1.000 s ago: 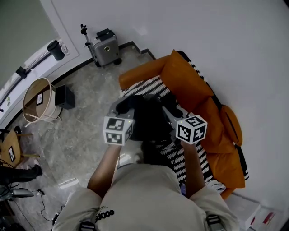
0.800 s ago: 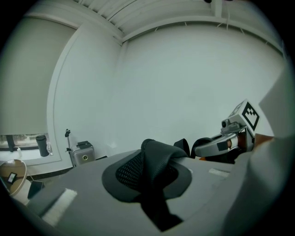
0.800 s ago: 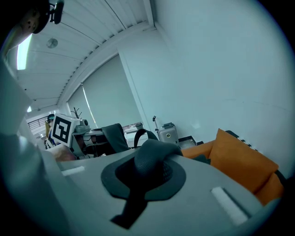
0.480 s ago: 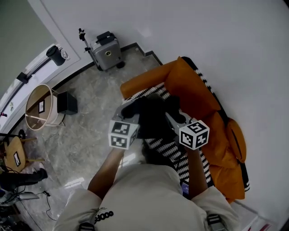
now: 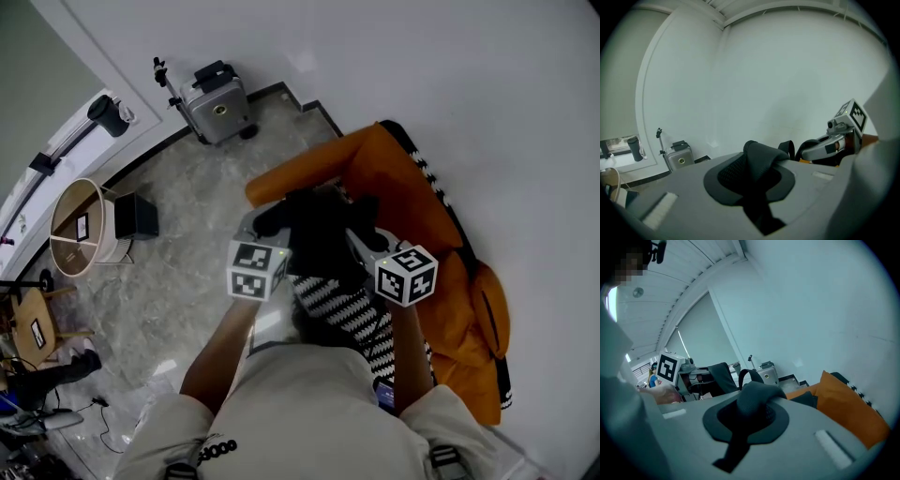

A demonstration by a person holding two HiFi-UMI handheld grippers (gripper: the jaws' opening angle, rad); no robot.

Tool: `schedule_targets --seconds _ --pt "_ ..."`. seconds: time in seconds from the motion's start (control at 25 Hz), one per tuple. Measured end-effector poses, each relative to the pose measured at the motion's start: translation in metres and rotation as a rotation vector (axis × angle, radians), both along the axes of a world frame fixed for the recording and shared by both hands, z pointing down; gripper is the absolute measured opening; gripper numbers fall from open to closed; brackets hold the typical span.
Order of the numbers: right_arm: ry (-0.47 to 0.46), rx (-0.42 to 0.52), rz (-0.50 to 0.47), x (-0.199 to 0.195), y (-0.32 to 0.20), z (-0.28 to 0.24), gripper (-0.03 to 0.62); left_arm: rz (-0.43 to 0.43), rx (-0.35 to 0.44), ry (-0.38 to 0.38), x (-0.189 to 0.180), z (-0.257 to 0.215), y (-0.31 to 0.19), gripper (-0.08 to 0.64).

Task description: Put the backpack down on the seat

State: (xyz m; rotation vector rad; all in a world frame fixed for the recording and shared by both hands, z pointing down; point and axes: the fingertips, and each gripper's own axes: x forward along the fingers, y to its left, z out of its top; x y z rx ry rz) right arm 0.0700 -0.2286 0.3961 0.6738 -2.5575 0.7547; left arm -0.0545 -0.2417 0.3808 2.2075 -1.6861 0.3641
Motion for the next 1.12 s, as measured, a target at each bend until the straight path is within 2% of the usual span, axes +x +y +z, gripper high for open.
schedule_targets --seconds 0.24,0.72,0.96,1.12 --pt "-0.003 -0.025 0.012 0.001 -0.05 0.02 0.003 0.008 -0.024 0.007 0.001 0.021 -0.051 0.048" --pt "-0.005 -0.1 0.062 0.01 -0.121 0.07 0.005 0.033 -0.096 -0.032 0.009 0.074 -0.132 0.049" --pt "0.007 -0.172 0.063 0.0 -0.15 0.107 0.005 -0.003 -0.175 -0.029 -0.005 0.115 -0.167 0.049" --pt "0.023 -0.164 0.049 0.002 -0.169 0.123 0.005 -0.017 -0.196 -0.025 -0.009 0.137 -0.187 0.051"
